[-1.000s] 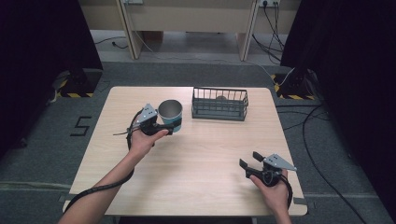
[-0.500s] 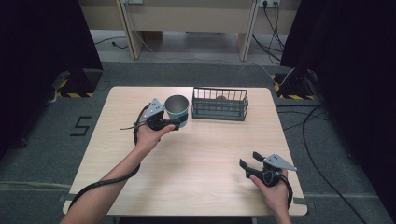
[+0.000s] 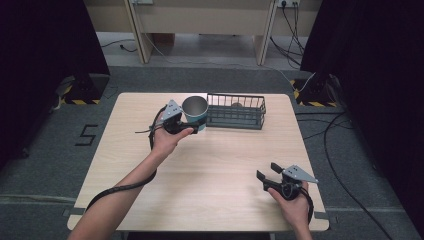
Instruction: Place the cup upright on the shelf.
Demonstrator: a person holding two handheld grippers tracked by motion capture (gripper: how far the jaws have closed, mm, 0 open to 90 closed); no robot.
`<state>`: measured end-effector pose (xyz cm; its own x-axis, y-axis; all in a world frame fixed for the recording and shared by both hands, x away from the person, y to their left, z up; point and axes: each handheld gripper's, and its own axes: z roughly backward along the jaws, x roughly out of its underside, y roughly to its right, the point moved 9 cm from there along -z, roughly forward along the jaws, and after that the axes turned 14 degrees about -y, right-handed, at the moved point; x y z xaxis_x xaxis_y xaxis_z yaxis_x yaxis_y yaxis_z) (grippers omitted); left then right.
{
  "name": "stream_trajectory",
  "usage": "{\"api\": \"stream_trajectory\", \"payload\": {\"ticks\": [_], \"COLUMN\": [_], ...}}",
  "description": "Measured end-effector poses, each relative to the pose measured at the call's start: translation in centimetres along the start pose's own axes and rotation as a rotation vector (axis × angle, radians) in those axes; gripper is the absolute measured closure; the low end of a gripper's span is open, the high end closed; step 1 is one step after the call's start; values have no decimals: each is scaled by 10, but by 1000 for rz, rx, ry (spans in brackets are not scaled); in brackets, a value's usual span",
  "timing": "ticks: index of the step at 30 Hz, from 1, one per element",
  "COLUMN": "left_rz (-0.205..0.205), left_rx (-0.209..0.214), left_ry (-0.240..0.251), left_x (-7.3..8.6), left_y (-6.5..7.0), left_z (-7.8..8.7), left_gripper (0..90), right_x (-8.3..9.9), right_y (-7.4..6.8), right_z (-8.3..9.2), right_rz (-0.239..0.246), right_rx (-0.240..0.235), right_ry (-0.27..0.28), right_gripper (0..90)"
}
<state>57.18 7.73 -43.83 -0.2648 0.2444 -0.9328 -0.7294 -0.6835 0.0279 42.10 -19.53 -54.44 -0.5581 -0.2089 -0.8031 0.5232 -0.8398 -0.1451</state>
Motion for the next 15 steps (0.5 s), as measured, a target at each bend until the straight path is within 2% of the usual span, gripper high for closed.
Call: {"api": "stream_trajectory", "payload": {"ticks": [15], "left_rz": [-4], "left_rx": [11], "left_ry": [5], "left_x": [-18], "left_y": [7], "left_z": [-26], "left_gripper": [163], "right_x": [0], "right_y": [0], "right_z": [0], "right_rz": [-2], "right_rx": [-3], "right_ry": [-1], "right_gripper": [293]}}
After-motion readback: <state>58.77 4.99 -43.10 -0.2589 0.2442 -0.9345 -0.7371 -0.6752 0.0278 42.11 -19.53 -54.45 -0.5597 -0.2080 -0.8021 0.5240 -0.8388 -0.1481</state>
